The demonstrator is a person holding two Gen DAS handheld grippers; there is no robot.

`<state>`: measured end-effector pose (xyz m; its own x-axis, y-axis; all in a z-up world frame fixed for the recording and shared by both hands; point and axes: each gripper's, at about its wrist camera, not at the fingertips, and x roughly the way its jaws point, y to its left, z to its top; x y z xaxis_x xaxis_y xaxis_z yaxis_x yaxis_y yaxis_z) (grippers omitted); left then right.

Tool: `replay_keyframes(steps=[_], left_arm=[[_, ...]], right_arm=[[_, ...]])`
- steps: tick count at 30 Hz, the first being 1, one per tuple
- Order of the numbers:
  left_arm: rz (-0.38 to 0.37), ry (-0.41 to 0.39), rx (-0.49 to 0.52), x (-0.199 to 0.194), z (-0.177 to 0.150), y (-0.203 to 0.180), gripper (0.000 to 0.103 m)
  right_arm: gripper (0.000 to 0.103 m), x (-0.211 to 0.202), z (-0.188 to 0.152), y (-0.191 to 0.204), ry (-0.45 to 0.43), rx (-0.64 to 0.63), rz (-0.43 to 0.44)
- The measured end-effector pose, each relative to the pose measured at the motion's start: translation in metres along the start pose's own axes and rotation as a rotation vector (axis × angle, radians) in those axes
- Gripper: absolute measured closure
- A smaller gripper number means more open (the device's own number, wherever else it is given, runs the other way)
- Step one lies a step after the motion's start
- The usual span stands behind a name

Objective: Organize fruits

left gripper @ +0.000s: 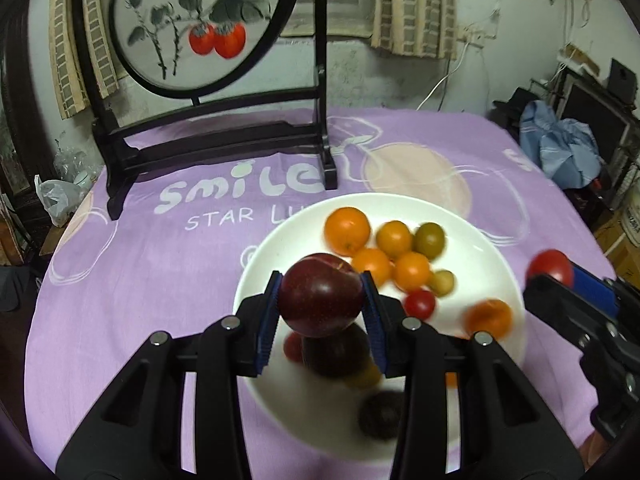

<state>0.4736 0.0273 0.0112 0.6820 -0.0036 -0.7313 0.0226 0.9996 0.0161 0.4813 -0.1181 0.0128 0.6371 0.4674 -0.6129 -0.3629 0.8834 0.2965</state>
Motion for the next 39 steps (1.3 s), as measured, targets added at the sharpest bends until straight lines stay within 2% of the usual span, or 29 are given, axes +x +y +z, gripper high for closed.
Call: replay_keyframes(steps=[5, 11, 16, 21, 24, 27, 28, 33, 34, 35, 36, 39], left_arm=[[0.009, 0.053, -0.009, 0.033, 0.008, 0.004, 0.064], [0.013, 0.114, -0.004, 0.06, 0.008, 0.007, 0.063], [0.042, 0.025, -0.012, 0.036, 0.01, 0.011, 0.04], [0.051, -0.04, -0.042, 0.0, 0.009, 0.023, 0.025], [0.061, -0.061, -0.036, -0.013, 0.007, 0.026, 0.023], [0.07, -0.071, -0.045, -0.021, 0.003, 0.027, 0.016], [0.074, -0.071, -0.048, -0.024, 0.001, 0.027, 0.015], [0.084, -0.072, -0.054, -0.042, -0.009, 0.026, 0.013], [0.088, -0.078, -0.054, -0.048, -0.012, 0.025, 0.011], [0.095, -0.085, -0.051, -0.054, -0.014, 0.025, 0.011], [0.101, -0.092, -0.048, -0.059, -0.017, 0.024, 0.009], [0.108, -0.117, -0.038, -0.083, -0.032, 0.022, 0.005]], right_arm=[[0.072, 0.026, 0.002, -0.007, 0.041, -0.004, -0.012], [0.072, 0.039, 0.003, -0.012, 0.055, -0.001, 0.003], [0.072, 0.05, 0.0, -0.003, 0.078, -0.03, 0.017], [0.072, 0.066, -0.004, 0.004, 0.112, -0.049, 0.021], [0.071, 0.071, -0.007, 0.008, 0.13, -0.065, 0.018], [0.057, 0.07, -0.009, 0.01, 0.149, -0.074, 0.009], [0.042, 0.065, -0.009, 0.011, 0.145, -0.072, 0.007], [0.039, 0.036, -0.01, 0.021, 0.11, -0.109, -0.009], [0.03, 0.026, -0.011, 0.024, 0.107, -0.115, -0.005], [0.012, 0.019, -0.013, 0.025, 0.107, -0.12, 0.005], [0.002, 0.008, -0.017, 0.027, 0.105, -0.128, 0.023], [0.001, -0.02, -0.032, 0.029, 0.062, -0.148, 0.023]])
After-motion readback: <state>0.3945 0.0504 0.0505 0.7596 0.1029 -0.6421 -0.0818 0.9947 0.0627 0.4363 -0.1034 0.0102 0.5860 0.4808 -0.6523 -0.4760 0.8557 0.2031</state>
